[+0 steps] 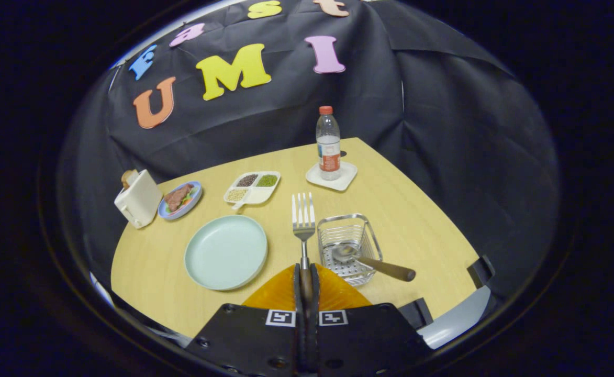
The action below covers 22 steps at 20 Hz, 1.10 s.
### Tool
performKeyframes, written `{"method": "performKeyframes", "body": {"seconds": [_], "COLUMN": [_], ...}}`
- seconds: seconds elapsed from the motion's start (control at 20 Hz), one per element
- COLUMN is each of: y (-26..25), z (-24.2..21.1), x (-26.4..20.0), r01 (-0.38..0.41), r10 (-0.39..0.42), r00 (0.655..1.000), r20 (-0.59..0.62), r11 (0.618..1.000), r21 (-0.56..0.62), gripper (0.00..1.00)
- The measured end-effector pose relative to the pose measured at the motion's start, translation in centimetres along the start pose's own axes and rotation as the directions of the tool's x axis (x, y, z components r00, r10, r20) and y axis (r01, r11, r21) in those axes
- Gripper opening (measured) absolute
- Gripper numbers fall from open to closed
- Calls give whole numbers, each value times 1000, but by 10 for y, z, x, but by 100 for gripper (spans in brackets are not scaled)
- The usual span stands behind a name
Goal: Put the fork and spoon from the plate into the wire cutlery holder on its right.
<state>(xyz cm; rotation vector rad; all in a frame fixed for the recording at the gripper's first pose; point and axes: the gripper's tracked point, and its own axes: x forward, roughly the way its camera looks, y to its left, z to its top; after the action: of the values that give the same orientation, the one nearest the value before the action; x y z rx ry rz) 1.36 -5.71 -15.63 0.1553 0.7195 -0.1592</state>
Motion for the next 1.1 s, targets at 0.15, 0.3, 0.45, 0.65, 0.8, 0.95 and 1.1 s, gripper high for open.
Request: {"method": "performKeyframes", "body": {"seconds": [0.15,0.3,0.45,0.65,0.8,0.95,1.1], "y": [-15,-25,-25,-26,-28,-31,-32], "z": [2,-1,-3,-3,-1,-1,0], "x": [0,2,1,-6,-7,-10,-14], "r01": [15,22,22,8,13,15,11], "r10": [-14,-22,-21,-8,-13,-17,-13], "r00": [1000,1000,1000,1000,1000,1000,999], "r20": [-4,-15,-19,-7,15,22,39], "r11": [1000,999,999,999,999,998,998], "r21": [20,47,42,47,50,59,59], "gripper": [2,4,4,7,1,15,24]}}
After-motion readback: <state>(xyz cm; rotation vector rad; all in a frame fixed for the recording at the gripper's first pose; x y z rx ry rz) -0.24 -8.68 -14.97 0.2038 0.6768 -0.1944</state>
